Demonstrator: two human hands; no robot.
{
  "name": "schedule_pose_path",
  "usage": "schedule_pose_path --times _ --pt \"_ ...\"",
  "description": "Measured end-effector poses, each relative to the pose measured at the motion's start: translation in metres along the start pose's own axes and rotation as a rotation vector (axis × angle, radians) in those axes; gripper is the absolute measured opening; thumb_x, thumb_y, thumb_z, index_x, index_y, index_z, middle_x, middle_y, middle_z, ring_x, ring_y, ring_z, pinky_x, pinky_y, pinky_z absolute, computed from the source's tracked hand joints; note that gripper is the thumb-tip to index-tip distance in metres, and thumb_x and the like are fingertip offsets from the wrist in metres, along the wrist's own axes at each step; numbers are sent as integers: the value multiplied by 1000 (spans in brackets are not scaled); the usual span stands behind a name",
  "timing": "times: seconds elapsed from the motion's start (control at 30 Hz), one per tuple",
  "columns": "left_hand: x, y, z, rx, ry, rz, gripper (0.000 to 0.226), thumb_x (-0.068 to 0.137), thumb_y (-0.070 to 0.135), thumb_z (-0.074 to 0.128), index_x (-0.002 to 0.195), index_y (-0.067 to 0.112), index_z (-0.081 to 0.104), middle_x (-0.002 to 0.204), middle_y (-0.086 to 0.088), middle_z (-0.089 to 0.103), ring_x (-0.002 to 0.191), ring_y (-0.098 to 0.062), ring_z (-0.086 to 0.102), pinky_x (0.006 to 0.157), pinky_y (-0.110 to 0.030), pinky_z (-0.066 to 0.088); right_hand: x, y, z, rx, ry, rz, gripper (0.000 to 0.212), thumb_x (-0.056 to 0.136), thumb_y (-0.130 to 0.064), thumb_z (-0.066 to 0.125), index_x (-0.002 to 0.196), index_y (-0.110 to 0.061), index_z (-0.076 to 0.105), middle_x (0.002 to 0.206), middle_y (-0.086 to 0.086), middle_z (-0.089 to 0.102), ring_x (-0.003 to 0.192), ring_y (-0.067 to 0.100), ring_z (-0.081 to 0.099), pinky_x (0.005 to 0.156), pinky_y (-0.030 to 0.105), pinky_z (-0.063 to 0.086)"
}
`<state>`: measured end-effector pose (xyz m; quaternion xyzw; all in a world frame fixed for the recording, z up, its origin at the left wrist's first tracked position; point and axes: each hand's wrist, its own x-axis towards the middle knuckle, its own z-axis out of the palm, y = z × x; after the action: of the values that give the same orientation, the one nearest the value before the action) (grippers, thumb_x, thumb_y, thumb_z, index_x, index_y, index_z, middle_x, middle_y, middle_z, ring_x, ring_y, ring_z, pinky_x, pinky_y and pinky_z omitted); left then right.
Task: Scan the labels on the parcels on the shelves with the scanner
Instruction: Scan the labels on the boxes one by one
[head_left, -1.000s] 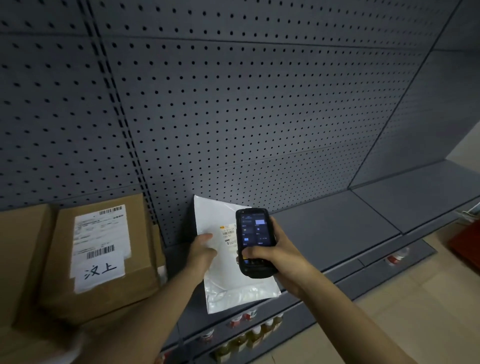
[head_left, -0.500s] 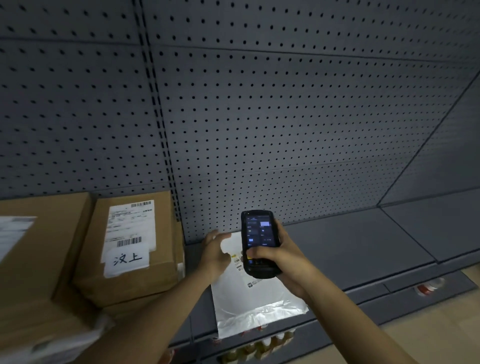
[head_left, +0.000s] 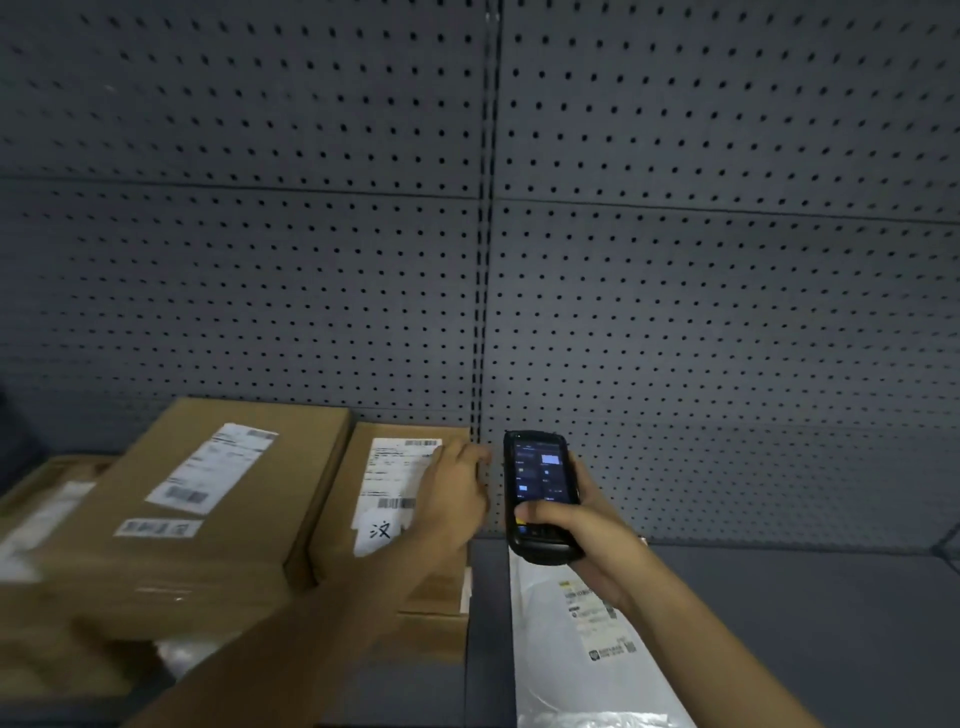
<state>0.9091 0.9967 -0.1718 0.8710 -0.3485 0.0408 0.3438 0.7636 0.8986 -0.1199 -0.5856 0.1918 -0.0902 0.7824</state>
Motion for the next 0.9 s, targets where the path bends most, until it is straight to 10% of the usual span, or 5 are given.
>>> schedule_pose_path --times 0.3,0.47,0.6,0.9 --pt "-29 -75 -52 274 3 -171 40 95 32 47 134 22 48 140 -2 46 128 -21 40 109 -34 30 37 32 38 38 -8 86 71 72 10 76 131 -20 50 120 19 68 105 37 67 62 34 58" --pt "-51 -94 -65 364 -312 -197 80 84 76 17 150 31 19 159 -7 7 146 -31 -3 117 -46 6 48 48 42 1 36 74 74 70 8 78 131 -21 48 121 15 66 104 31 67 70 40 60" --pt "-53 -92 -69 241 -455 -270 87 80 76 32 151 36 1 158 -4 -21 139 -30 -34 115 -52 -8 52 53 42 33 69 90 77 70 9 78 134 -19 46 120 16 66 104 33 67 66 39 59" --pt "-51 -90 -86 -177 -532 -283 111 69 22 84 151 21 9 151 1 34 138 -9 18 116 -30 10 56 57 33 118 76 143 65 76 9 71 133 -12 49 124 24 65 98 34 67 61 34 56"
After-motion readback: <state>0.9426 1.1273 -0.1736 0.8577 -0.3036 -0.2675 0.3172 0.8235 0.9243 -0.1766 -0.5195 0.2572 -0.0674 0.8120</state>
